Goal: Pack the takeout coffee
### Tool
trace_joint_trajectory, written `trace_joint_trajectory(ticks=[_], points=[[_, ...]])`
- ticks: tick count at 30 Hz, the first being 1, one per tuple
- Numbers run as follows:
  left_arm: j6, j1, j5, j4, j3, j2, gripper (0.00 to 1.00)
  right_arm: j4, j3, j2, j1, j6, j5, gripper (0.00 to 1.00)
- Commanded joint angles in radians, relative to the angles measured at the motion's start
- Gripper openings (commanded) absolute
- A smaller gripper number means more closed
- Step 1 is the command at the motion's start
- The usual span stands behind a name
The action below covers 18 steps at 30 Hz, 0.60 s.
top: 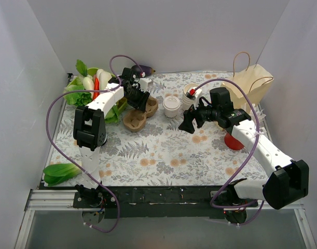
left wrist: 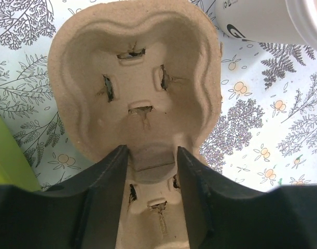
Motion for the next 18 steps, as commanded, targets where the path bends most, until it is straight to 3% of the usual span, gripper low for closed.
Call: trace_joint_trajectory(ticks=[1,9,18], points=[[0.0,-0.005,0.002,-0.001,0.035,-0.012,0.38,0.041,-0.007,-0.012,-0.005,0.005,-0.012,0.88],[-0.007,-0.011,-0.013,0.01,0.026,-0.012,0.44,0.041,-0.008,-0.009,-0.006,0.005,-0.013,0.88],[-0.01,-0.022,-0.047,0.011,0.023,-0.007,0.41,0.043,-0.011,-0.009,-0.005,0.002,-0.013,0.88]])
